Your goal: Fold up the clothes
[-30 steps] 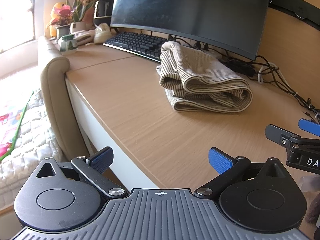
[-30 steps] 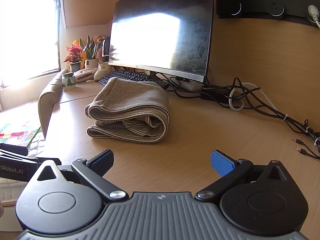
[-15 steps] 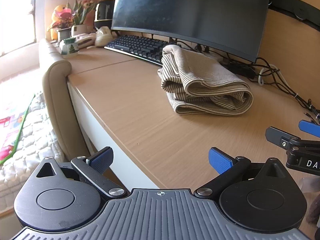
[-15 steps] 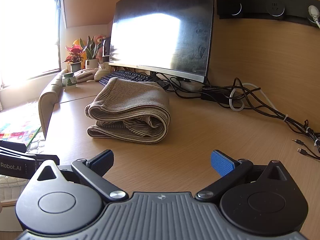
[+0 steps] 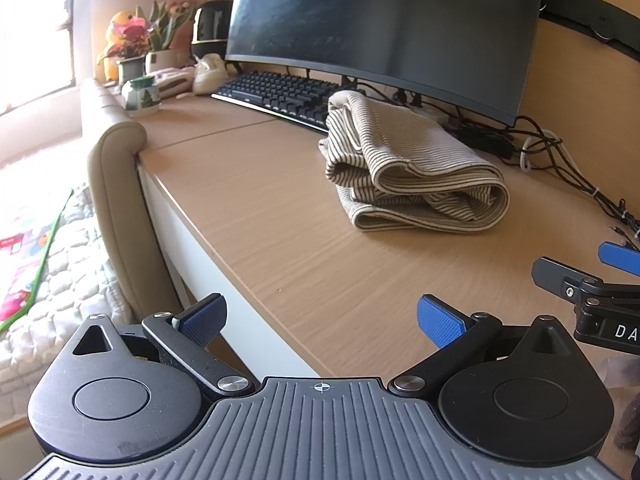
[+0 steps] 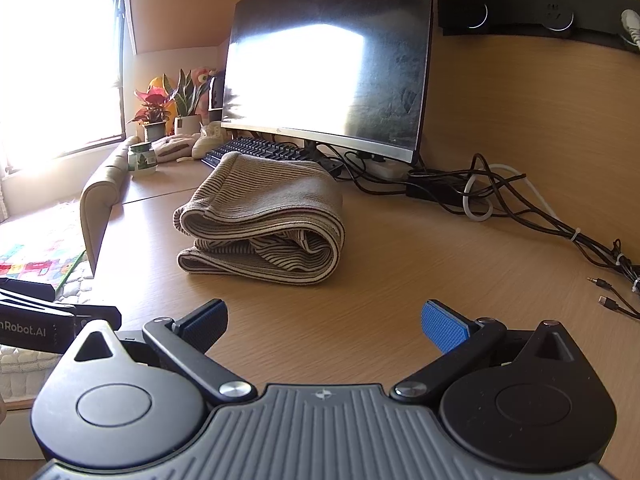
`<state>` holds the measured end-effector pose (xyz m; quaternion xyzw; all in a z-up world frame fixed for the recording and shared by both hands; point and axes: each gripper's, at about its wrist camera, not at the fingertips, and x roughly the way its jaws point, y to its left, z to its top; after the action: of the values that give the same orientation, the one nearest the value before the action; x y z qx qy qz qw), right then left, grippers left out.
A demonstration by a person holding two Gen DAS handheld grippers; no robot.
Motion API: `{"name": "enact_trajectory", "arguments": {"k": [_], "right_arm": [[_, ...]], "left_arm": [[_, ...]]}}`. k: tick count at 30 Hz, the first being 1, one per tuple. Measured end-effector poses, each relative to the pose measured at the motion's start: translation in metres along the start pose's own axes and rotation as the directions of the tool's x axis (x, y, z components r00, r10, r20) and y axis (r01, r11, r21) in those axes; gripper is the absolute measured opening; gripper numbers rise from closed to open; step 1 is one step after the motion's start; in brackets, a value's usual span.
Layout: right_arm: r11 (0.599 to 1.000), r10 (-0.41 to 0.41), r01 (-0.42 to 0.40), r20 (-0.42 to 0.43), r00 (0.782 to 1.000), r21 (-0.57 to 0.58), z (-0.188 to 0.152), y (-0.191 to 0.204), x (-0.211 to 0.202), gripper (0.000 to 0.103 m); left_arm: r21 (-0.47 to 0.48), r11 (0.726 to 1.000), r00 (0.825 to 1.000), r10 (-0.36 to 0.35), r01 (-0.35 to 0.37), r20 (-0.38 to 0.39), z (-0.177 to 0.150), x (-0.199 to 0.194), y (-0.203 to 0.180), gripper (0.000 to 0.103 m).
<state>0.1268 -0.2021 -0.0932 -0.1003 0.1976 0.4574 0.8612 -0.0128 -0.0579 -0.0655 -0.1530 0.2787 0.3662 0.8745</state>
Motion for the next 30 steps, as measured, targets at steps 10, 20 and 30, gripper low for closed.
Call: {"name": "enact_trajectory", "arguments": {"k": [10, 20, 30], "right_arm": [[1.000, 0.009, -0.009, -0.017, 1.000, 0.004, 0.000, 0.000, 0.003, 0.103], [1.000, 0.016, -0.015, -0.021, 1.000, 0.020, 0.000, -0.002, 0.004, 0.103], [1.000, 0.008, -0.008, -0.024, 1.000, 0.021, 0.000, -0.001, 0.004, 0.103]], "left_arm": [[0.005, 1.000, 1.000, -0.017, 0.017, -0.017, 0.000, 0.005, -0.003, 0.103], [0.007, 1.000, 1.000, -0.017, 0.017, -0.024, 0.004, 0.012, -0.007, 0.103], [0.021, 0.999, 0.999, -0.027, 0.028, -0.038, 0.003, 0.015, -0.008, 0.103]]}}
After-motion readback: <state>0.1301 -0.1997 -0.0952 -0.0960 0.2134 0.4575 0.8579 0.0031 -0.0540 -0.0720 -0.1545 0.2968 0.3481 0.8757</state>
